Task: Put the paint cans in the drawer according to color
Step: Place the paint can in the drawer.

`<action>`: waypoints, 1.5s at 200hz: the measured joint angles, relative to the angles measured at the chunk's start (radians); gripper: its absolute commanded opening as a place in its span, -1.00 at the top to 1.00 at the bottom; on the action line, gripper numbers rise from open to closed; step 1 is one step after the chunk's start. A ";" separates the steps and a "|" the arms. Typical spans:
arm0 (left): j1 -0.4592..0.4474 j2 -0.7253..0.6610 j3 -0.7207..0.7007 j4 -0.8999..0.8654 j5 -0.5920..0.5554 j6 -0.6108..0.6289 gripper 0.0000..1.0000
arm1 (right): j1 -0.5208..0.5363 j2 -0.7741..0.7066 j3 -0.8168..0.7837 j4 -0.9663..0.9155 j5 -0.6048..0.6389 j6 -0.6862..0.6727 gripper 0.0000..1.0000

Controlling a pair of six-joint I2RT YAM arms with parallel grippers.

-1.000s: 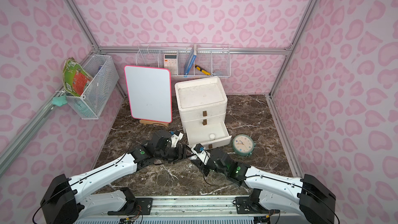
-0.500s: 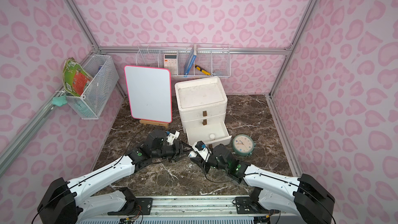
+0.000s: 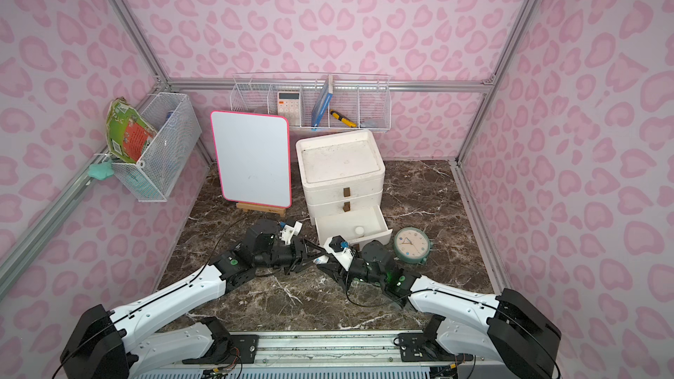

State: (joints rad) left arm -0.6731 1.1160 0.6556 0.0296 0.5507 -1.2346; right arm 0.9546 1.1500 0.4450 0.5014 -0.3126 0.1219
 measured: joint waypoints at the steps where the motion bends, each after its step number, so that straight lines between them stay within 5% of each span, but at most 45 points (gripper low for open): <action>1: 0.000 0.000 0.000 0.000 0.000 0.000 0.16 | 0.000 0.000 0.000 0.000 0.000 0.001 0.90; 59: 0.012 -0.004 0.000 -0.001 -0.008 -0.019 0.42 | -0.005 0.025 0.018 0.010 -0.011 0.027 0.73; 89: 0.014 -0.009 0.003 0.002 -0.021 -0.044 0.44 | -0.005 0.033 0.019 0.030 -0.006 0.052 0.06; 106: 0.016 -0.011 0.004 0.019 -0.017 -0.070 0.44 | -0.005 0.030 0.014 0.050 -0.005 0.061 -0.09; 179: 0.036 -0.010 -0.048 0.309 -0.022 -0.311 0.45 | -0.039 0.003 -0.151 0.394 -0.011 0.140 -0.08; 300: 0.043 -0.021 -0.069 0.421 -0.042 -0.384 0.46 | -0.078 0.090 -0.116 0.625 -0.021 0.214 -0.07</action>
State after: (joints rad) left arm -0.6296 1.0950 0.5865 0.4507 0.5091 -1.6188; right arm 0.8768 1.2396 0.3286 1.1263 -0.3340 0.3359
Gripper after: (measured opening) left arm 0.326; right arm 0.536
